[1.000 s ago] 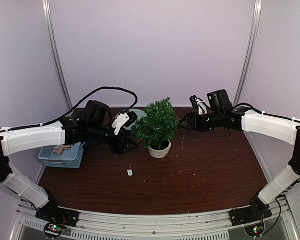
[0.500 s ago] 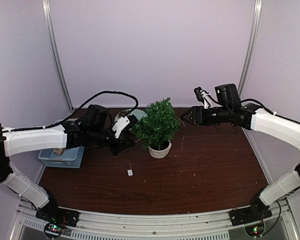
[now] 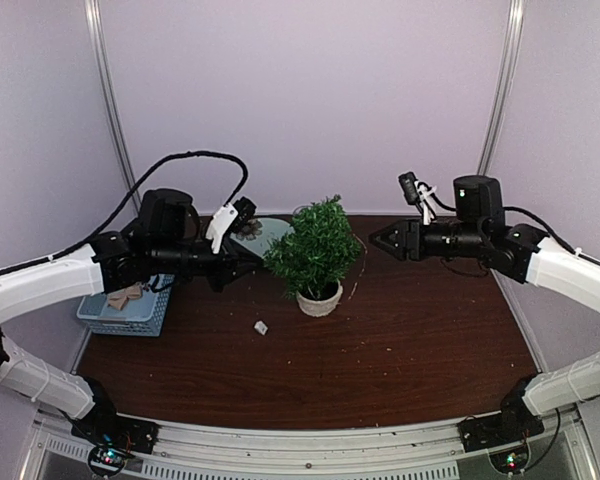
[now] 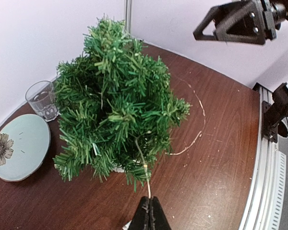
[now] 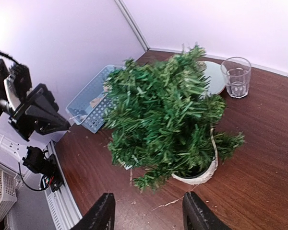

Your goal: Decorate the small christmas tree

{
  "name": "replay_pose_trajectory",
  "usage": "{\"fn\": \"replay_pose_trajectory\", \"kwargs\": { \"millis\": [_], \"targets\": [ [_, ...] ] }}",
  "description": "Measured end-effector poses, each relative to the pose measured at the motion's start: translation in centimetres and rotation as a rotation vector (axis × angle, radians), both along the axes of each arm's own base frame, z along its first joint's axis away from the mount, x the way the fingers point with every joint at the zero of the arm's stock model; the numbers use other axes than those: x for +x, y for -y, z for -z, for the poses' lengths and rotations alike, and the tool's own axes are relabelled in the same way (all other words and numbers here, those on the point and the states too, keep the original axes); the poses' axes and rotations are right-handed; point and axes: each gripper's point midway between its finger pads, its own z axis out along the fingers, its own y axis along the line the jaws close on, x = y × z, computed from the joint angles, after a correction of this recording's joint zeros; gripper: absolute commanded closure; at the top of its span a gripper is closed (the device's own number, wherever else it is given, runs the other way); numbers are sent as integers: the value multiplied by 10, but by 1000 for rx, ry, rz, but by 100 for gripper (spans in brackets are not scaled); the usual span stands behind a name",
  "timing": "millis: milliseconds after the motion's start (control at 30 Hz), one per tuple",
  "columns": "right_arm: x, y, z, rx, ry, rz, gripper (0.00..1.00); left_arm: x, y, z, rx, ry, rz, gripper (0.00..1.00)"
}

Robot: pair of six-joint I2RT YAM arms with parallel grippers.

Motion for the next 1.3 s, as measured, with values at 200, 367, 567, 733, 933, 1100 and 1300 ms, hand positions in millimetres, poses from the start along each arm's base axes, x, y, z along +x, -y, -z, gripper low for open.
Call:
{"fn": "replay_pose_trajectory", "kwargs": {
  "millis": [200, 367, 567, 733, 933, 1100, 1300],
  "targets": [
    [-33, -23, 9, -11, 33, -105, 60, -3, 2, -20, -63, -25, -4, 100],
    [-54, -41, 13, -22, 61, -173, 60, -9, -1, -51, -129, -5, -6, 100],
    [-56, -47, 6, -3, 102, -176, 60, -2, -15, -91, -203, 25, -72, 100],
    [-52, -46, 1, 2, 120, -155, 58, 17, -34, -101, -205, 23, -182, 100],
    [-54, -47, -4, 10, 139, -148, 57, 42, -49, -96, -202, -22, -301, 100],
    [-64, -61, -5, 18, 154, -178, 57, 60, -54, -87, -188, -72, -384, 100],
    [-83, -94, 13, -16, 169, -239, 59, 82, -70, -80, -214, -126, -503, 100]
  ]
}}
